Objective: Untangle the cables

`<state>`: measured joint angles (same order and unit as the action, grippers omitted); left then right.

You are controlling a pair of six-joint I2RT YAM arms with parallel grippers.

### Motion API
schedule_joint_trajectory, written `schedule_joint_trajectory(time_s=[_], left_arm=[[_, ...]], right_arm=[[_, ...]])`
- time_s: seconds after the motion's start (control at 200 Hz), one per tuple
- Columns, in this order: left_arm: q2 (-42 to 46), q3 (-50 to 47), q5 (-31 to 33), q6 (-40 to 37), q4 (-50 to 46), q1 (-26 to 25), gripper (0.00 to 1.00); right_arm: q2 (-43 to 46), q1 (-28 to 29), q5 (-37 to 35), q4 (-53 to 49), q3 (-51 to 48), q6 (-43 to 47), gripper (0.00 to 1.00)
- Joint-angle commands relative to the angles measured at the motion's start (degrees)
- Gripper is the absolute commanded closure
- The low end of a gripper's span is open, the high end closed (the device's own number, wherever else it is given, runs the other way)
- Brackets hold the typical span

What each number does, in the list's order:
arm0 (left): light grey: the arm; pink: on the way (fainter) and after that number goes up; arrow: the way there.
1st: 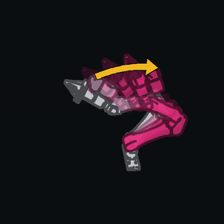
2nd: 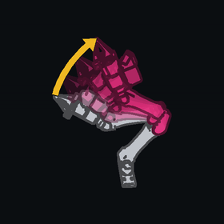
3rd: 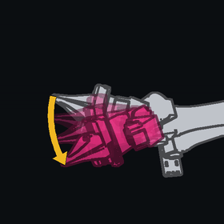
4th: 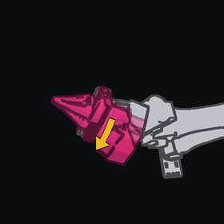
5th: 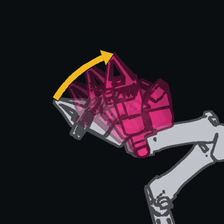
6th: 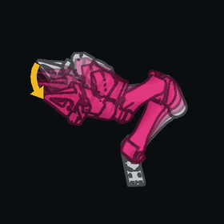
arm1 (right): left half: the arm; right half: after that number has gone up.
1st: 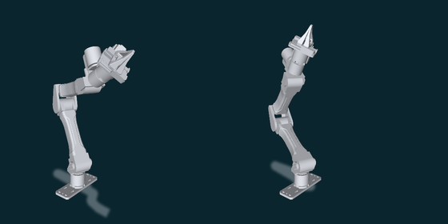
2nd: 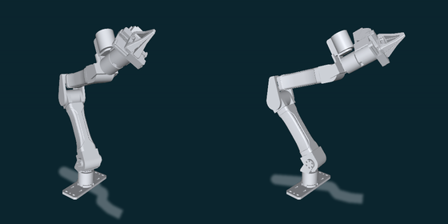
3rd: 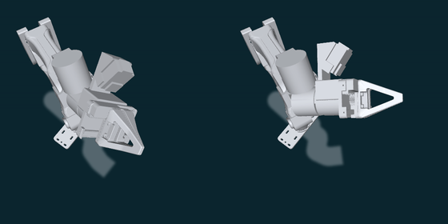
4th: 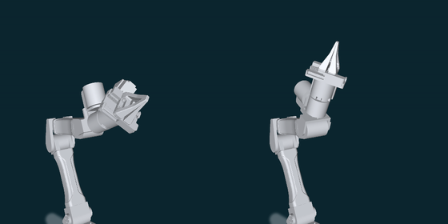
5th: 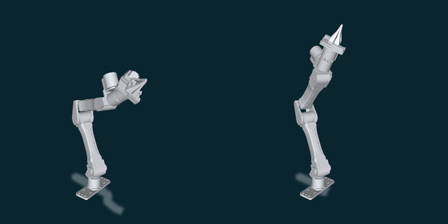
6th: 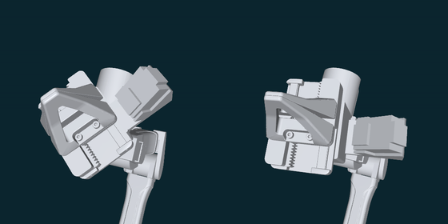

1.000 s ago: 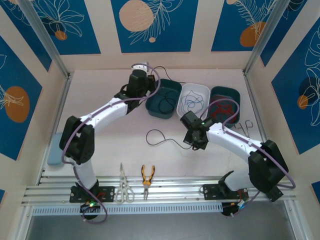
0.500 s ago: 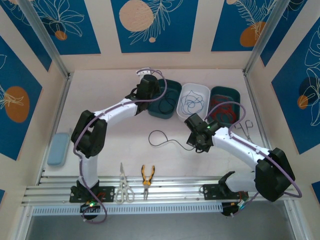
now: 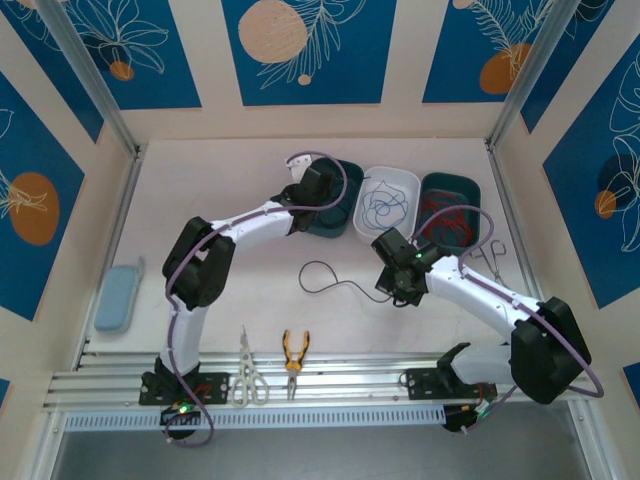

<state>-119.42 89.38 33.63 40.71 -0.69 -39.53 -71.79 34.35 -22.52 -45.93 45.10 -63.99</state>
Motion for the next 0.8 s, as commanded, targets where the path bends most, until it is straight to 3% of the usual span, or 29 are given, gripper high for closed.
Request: schedule_joint_trajectory(time_s=[0.0, 0.33, 0.795], left_arm=[[-1.2, 2.5, 2.6, 5.6, -4.3, -0.3, 1.00], [-4.1, 5.1, 2.5, 7.0, -9.4, -0.3, 1.00], [-7.8, 8.5, -4.2, 7.9, -11.6, -0.5, 1.00]], right_arm=[[1.5, -0.5, 0.0, -0.5, -0.7, -0.1, 1.00], [2.4, -1.0, 0.9, 0.3, -1.6, -0.2, 1.00], [2.4, -2.1, 1.6, 0.7, -1.1, 1.2, 1.00]])
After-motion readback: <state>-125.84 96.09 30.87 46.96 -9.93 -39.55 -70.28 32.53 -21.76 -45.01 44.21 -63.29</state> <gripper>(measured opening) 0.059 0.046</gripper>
